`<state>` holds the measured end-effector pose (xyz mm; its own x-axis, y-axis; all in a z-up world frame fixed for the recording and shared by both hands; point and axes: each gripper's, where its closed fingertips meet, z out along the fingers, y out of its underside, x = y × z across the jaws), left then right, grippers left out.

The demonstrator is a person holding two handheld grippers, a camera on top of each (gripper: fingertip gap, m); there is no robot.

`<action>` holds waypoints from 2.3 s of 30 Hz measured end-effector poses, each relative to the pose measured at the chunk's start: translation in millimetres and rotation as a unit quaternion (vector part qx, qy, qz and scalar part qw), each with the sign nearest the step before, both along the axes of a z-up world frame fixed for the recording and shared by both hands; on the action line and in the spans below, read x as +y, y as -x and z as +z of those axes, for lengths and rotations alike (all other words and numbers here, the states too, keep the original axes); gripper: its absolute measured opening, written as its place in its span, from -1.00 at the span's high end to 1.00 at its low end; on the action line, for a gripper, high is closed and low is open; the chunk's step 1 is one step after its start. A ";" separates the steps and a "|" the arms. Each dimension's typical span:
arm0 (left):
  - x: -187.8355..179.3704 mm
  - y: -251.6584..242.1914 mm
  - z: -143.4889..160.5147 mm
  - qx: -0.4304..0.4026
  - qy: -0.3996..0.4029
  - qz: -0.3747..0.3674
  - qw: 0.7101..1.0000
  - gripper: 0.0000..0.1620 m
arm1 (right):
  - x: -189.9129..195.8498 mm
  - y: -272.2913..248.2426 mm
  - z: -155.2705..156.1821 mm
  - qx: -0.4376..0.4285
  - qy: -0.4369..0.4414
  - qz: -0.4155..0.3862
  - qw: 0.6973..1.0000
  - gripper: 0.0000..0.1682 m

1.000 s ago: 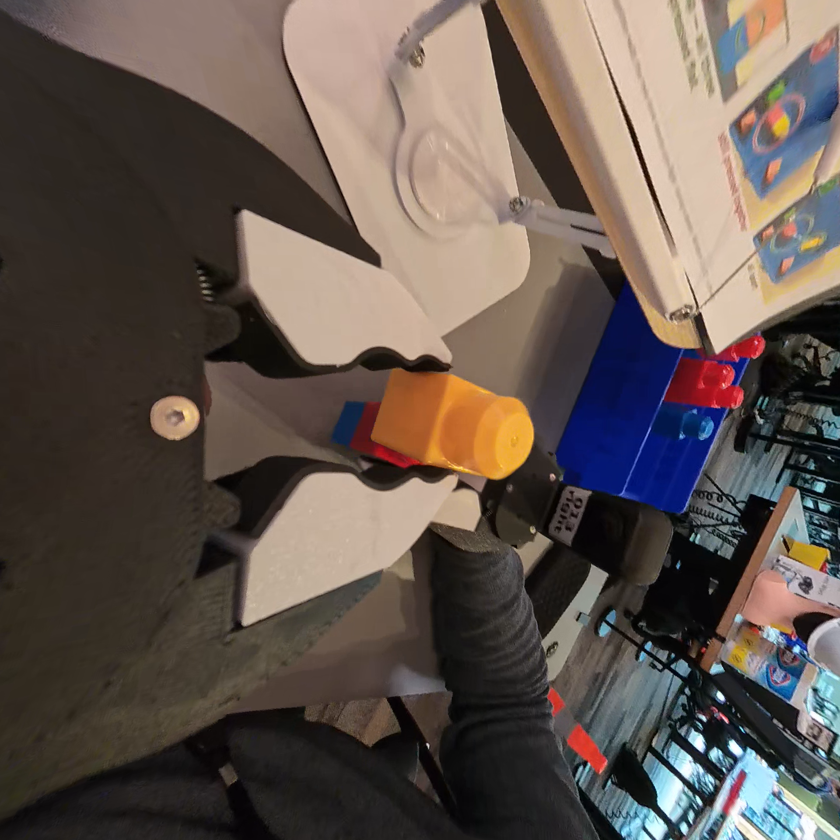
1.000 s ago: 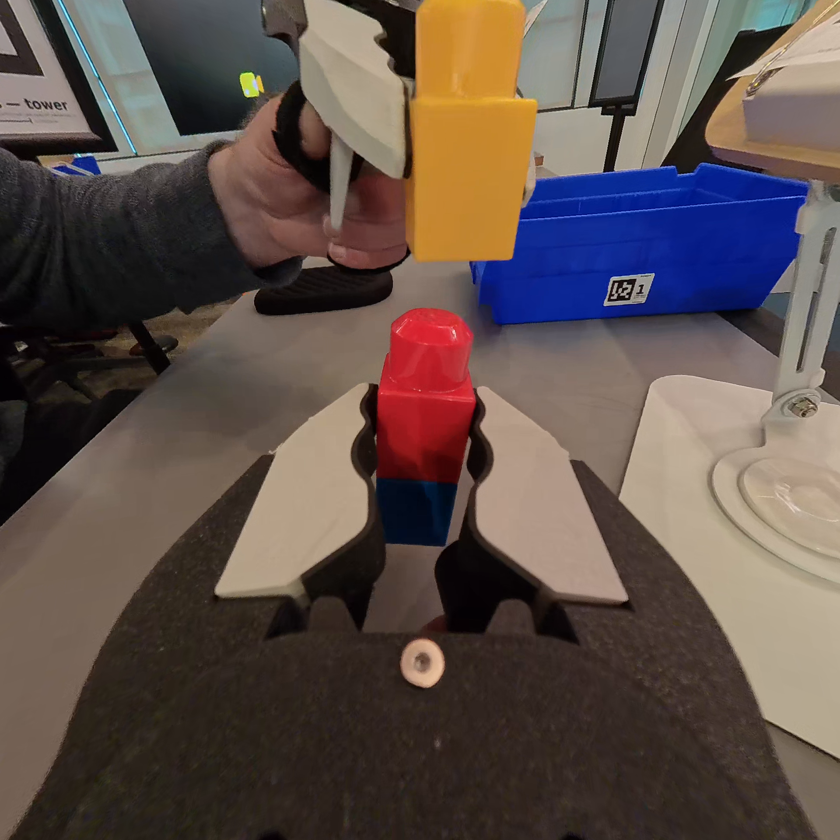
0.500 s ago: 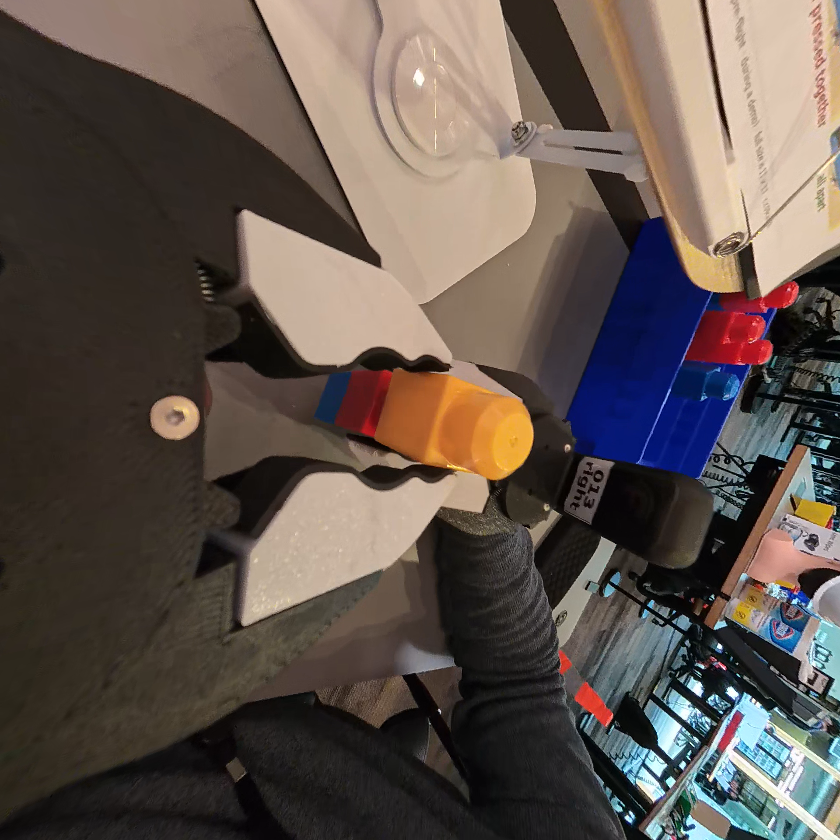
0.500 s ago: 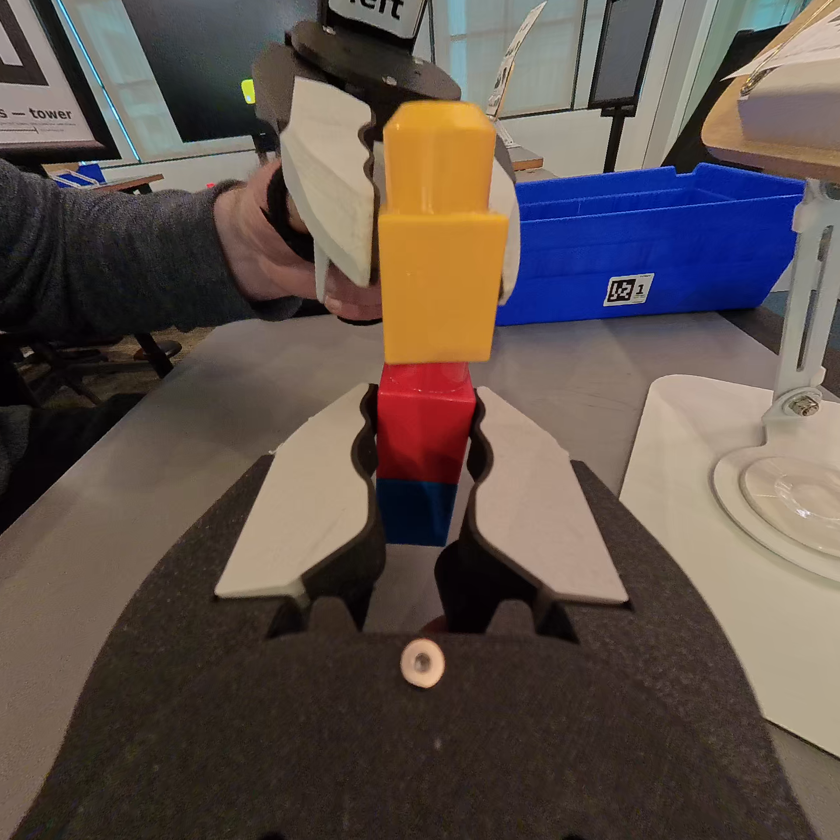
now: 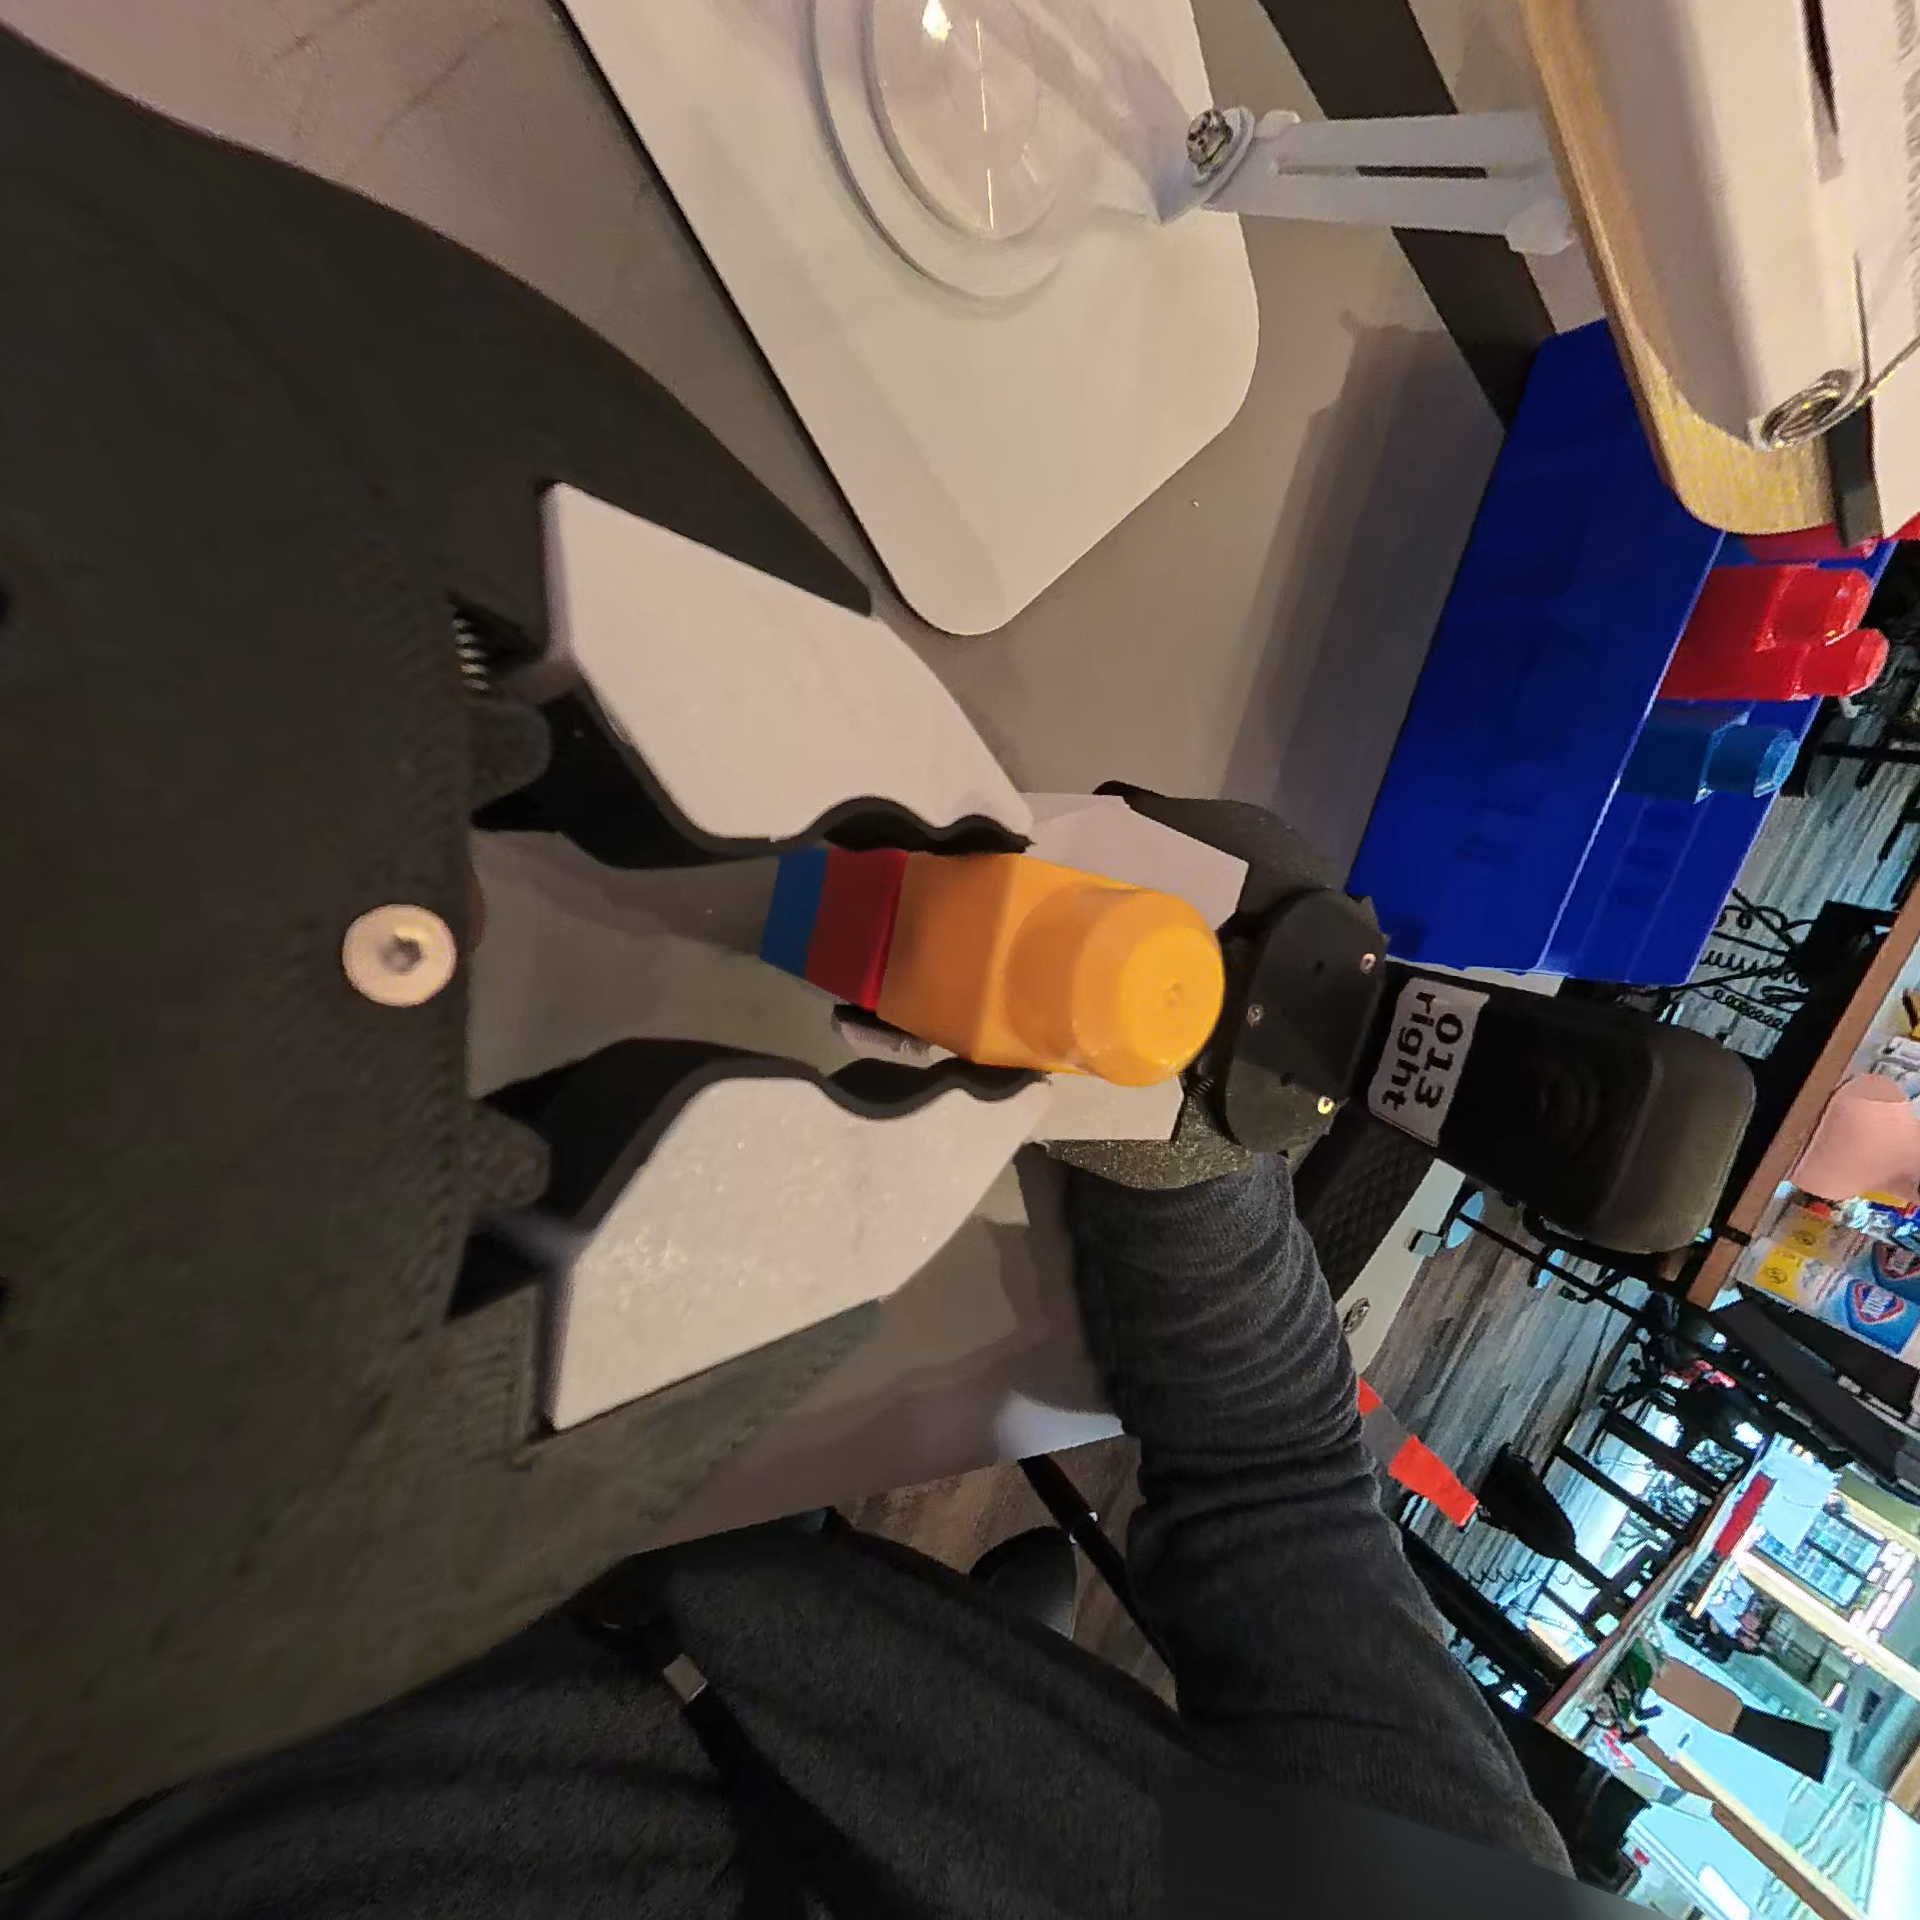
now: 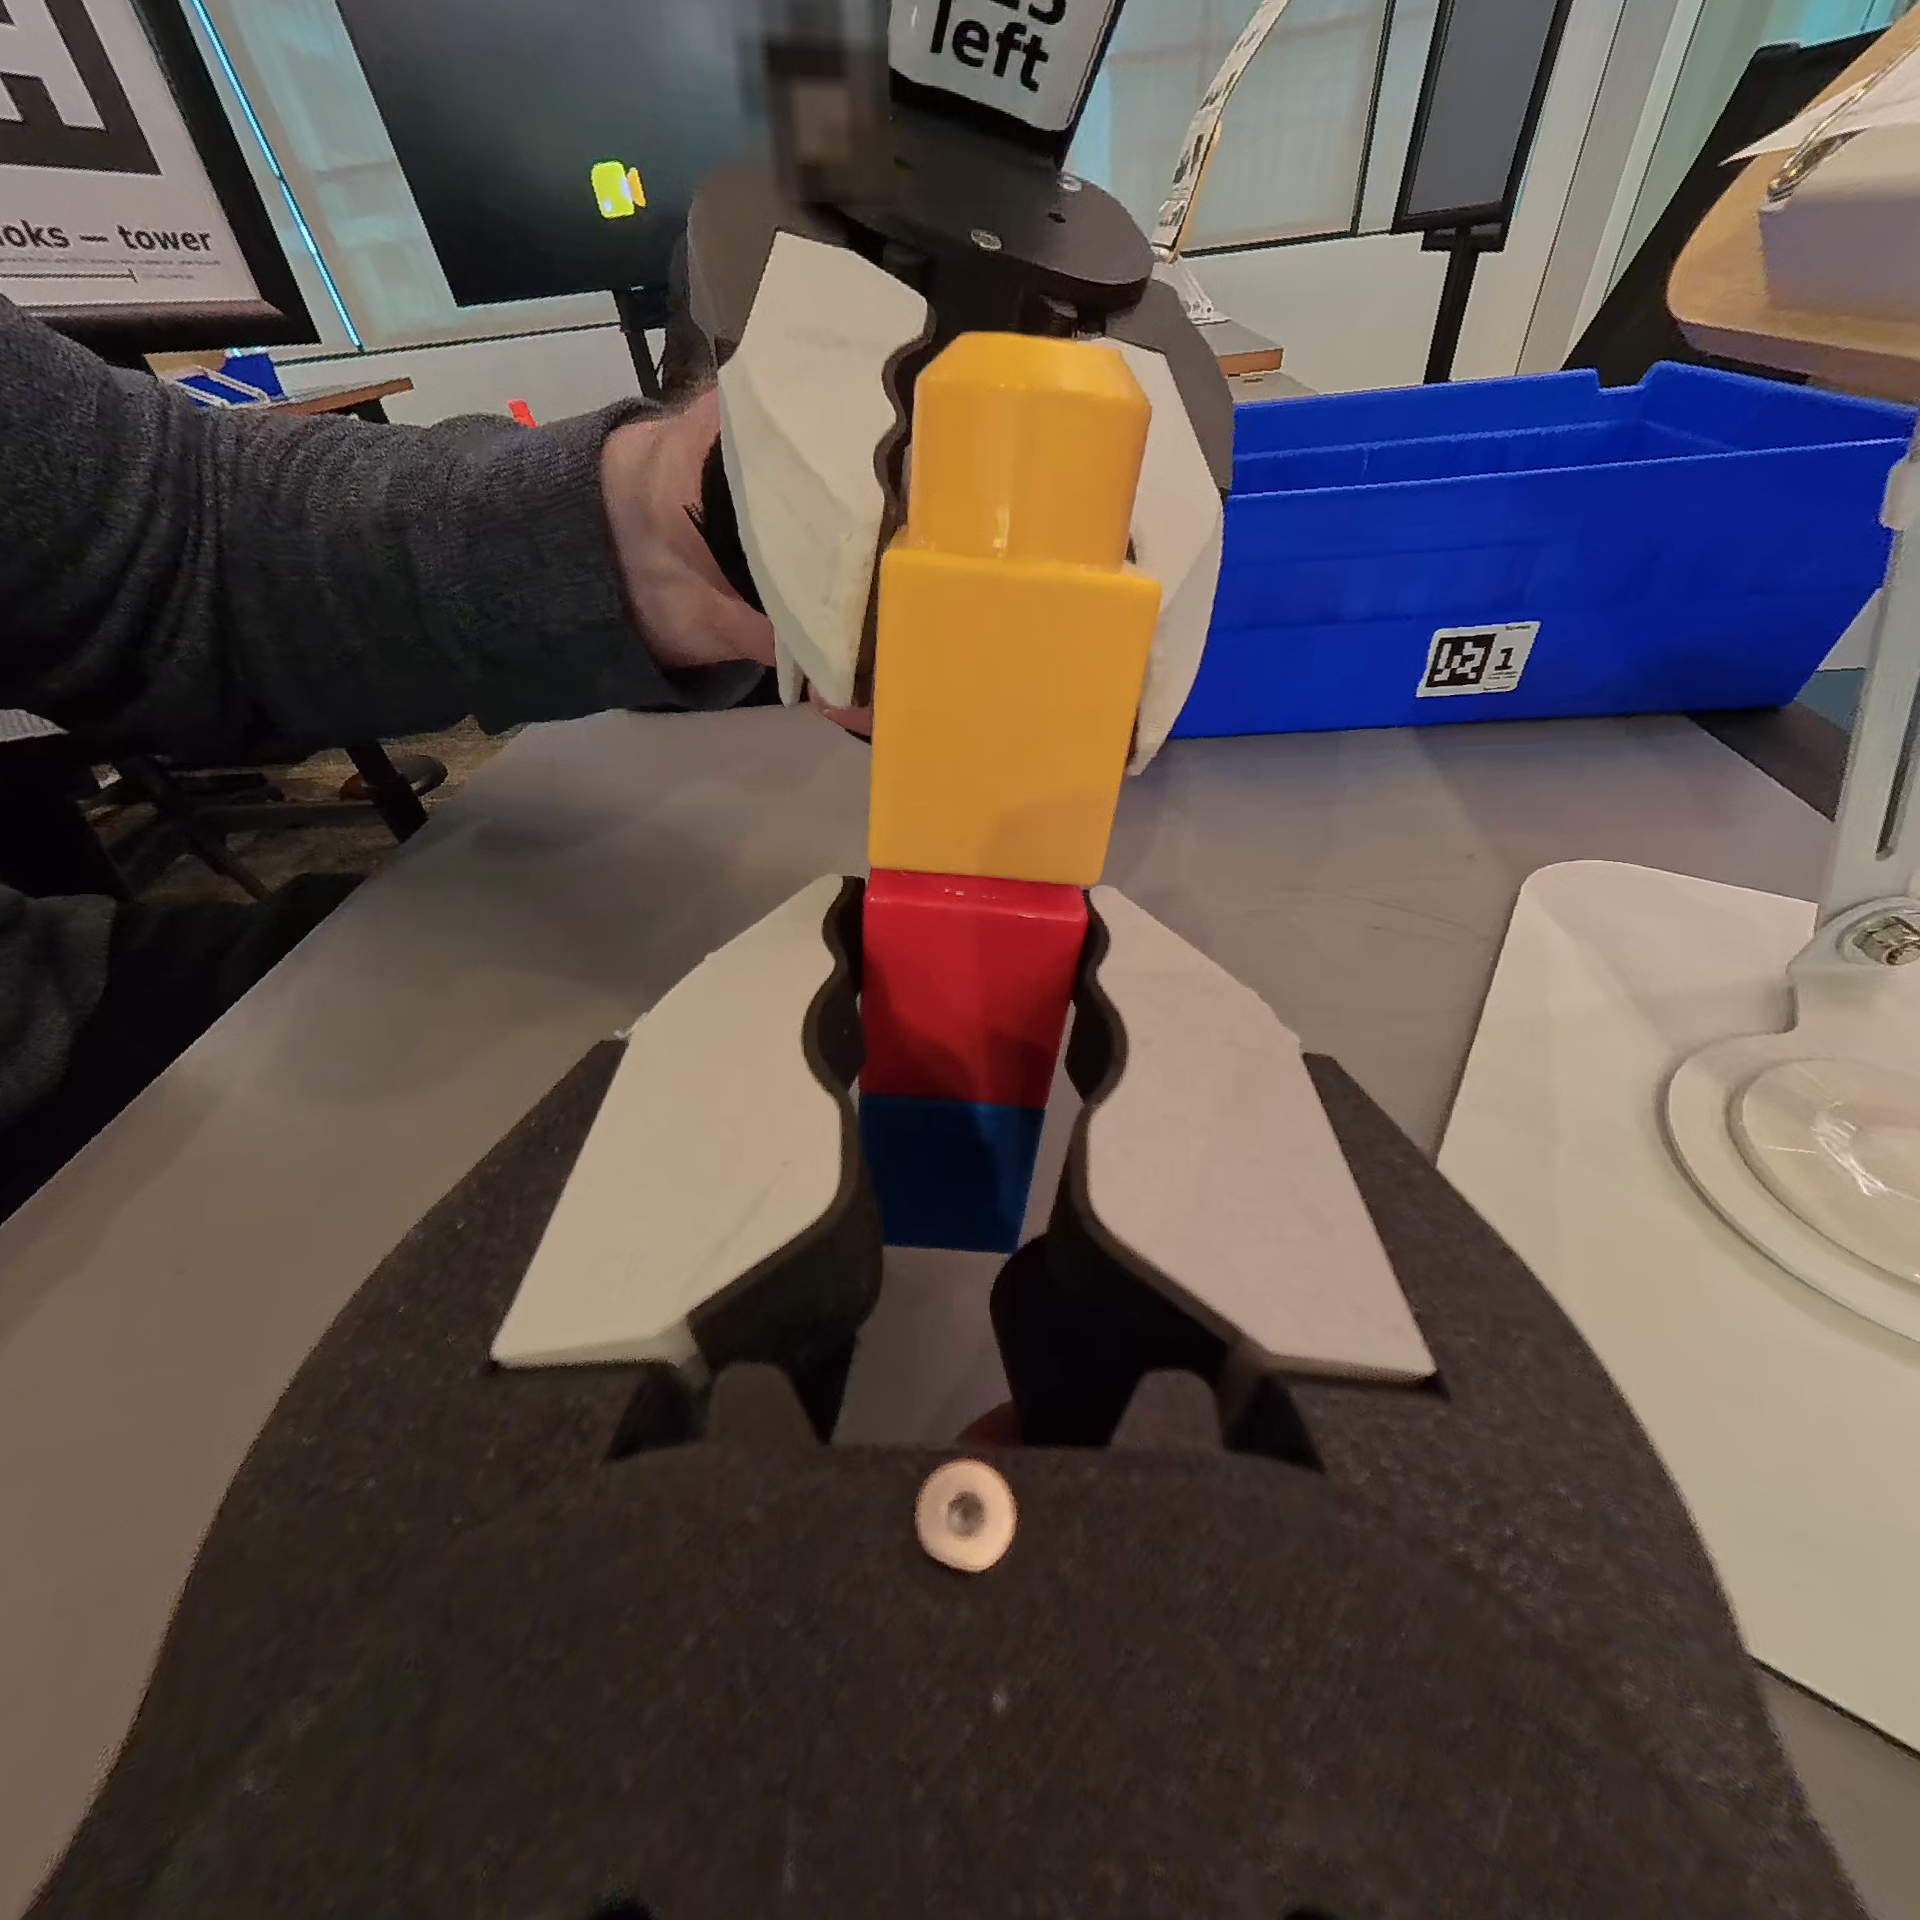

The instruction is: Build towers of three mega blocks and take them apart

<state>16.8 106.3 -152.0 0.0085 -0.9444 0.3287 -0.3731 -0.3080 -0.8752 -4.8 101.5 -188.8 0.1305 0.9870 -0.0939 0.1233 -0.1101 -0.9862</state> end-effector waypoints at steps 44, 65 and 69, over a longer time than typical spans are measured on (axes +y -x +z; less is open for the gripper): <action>5.6 4.0 -24.9 0.039 -0.007 0.019 0.999 0.28 | 11.7 -13.0 15.2 0.069 0.045 -0.008 0.997 0.57; -8.3 -18.6 -54.8 0.070 0.002 0.009 0.998 0.55 | 11.7 -20.6 30.7 0.094 0.041 0.008 0.995 0.52; -7.9 -9.5 -62.6 0.128 -0.030 0.005 0.991 0.55 | 17.4 -32.0 40.2 0.061 0.017 0.004 0.998 0.38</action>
<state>26.4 98.3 -214.6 0.0939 -0.9617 0.2575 -0.5831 -0.2628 -0.7687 27.2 118.9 -148.7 0.1089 0.9839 -0.1420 0.0044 -0.1433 -0.9897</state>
